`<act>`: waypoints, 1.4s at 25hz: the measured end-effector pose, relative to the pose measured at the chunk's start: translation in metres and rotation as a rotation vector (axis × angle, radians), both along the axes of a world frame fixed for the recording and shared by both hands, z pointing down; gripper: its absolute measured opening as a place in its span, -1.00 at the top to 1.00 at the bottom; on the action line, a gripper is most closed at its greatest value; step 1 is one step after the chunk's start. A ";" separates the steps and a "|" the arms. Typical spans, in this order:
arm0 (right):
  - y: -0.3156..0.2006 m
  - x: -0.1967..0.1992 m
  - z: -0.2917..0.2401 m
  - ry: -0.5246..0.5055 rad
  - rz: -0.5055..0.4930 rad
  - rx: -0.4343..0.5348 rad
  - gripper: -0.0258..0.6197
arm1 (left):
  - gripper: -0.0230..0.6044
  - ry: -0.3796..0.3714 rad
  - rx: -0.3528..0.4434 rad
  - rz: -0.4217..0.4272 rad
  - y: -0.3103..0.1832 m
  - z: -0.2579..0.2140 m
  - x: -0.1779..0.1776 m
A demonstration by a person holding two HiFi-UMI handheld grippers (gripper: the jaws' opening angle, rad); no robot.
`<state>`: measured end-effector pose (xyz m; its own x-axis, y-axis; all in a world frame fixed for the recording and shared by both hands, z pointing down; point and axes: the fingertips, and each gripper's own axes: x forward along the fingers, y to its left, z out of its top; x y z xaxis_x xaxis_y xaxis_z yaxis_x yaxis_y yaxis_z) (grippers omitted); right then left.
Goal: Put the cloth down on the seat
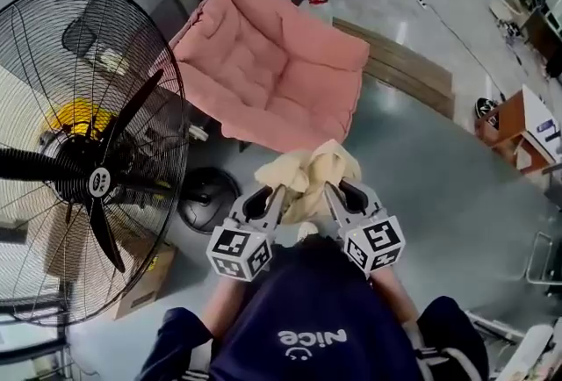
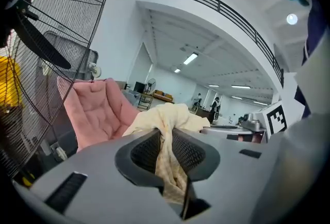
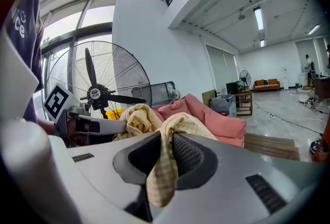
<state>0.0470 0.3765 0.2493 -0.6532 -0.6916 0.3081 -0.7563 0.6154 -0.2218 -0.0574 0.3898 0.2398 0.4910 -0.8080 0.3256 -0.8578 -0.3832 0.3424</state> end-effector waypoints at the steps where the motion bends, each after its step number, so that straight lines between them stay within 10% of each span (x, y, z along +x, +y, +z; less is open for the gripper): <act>1: -0.004 0.005 0.001 0.000 -0.002 -0.002 0.64 | 0.66 -0.002 0.000 -0.004 -0.004 0.001 0.005; 18: -0.046 0.037 0.027 -0.007 0.080 -0.058 0.64 | 0.66 0.006 -0.054 0.053 -0.058 0.028 0.037; 35: -0.191 -0.004 0.023 0.046 0.184 -0.082 0.64 | 0.66 0.030 -0.058 0.176 -0.221 0.031 -0.002</act>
